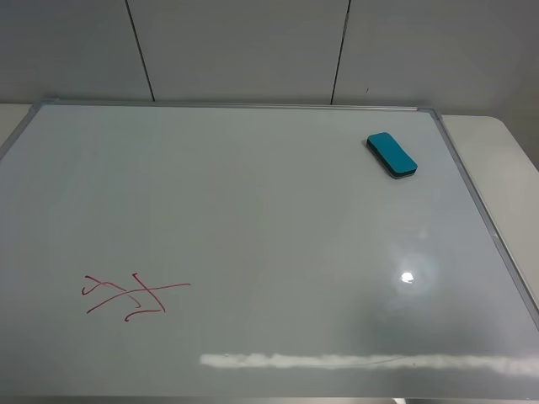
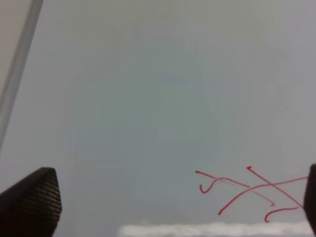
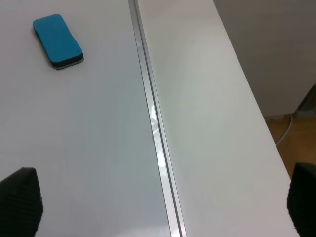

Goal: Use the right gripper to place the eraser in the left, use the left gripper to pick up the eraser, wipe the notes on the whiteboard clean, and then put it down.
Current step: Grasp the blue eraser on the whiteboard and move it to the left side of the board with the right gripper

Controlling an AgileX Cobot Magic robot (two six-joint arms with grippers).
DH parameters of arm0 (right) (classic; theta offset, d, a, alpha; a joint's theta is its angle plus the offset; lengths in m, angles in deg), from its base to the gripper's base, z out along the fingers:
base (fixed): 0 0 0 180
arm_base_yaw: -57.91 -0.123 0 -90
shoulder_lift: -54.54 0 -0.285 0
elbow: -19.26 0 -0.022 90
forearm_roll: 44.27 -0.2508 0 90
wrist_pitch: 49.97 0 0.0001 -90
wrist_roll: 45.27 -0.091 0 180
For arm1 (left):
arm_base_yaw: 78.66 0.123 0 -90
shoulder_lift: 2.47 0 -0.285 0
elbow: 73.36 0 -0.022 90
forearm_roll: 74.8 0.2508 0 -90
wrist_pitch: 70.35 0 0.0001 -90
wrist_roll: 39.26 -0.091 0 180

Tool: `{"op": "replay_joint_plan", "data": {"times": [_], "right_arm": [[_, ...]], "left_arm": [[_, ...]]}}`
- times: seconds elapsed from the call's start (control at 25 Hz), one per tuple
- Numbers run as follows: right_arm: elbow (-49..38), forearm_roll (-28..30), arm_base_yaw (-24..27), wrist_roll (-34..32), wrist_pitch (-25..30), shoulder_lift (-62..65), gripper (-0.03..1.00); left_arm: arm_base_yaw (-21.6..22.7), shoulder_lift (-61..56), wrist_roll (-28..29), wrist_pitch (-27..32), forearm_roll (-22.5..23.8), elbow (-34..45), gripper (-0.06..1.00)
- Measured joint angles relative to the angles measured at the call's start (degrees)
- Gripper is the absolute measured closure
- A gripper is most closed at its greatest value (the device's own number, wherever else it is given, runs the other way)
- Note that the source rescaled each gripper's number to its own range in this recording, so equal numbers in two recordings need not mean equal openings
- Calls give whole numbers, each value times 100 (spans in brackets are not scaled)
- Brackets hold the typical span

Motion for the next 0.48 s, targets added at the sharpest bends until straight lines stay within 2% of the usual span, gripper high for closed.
{"op": "replay_joint_plan", "data": {"times": [0.48], "right_arm": [[0,0,0,0,0,0,-3]], "left_arm": [[0,0,0,0,0,0,-6]]}}
